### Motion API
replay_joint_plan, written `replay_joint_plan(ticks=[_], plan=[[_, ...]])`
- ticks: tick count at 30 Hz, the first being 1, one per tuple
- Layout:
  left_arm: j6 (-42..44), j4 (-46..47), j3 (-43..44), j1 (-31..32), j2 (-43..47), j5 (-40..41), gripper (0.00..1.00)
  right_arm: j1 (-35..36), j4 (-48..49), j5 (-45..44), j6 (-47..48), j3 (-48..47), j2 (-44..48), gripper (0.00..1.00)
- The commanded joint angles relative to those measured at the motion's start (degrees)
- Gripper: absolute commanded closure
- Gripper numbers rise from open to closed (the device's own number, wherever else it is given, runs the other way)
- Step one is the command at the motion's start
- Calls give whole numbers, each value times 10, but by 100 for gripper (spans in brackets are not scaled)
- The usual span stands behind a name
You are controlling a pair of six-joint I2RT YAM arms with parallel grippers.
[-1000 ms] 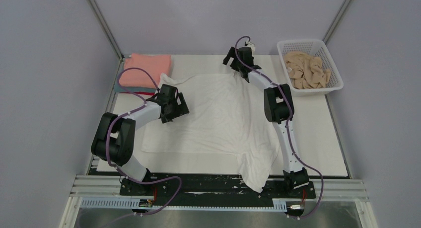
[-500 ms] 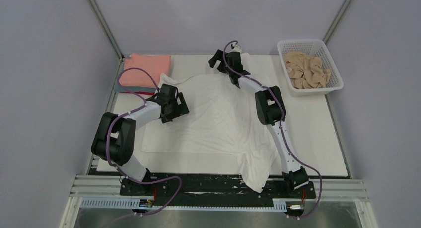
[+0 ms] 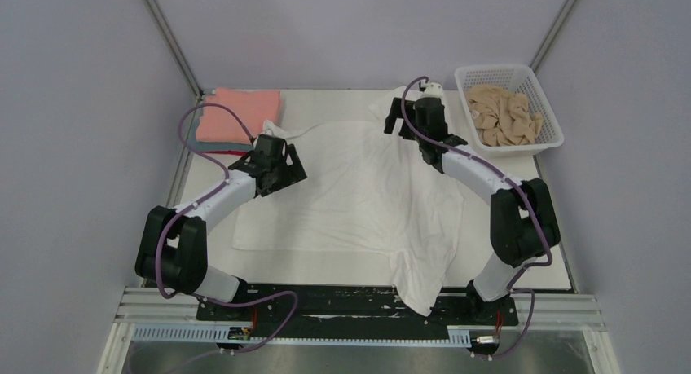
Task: Fold and stack the t-shirts
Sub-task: Flatten out the tshirt, then grab the side of the flattened tshirt closest away from the robot with both arms
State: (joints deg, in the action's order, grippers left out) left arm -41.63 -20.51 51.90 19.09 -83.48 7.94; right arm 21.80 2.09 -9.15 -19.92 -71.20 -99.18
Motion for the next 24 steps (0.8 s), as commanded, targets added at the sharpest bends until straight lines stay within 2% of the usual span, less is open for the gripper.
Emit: replay_joint_plan(ticks=[1,12,24], plan=[[5,9,-14,3,16,-2,0,-2,-68,-51,-23,113,21,0],[2,20,-6,3,-50,6,0,-47,-152,-90,-57,63,-80,0],[2,1,108,-1,-183,13,0,-120,-202,-46,-34,-84,-205,0]])
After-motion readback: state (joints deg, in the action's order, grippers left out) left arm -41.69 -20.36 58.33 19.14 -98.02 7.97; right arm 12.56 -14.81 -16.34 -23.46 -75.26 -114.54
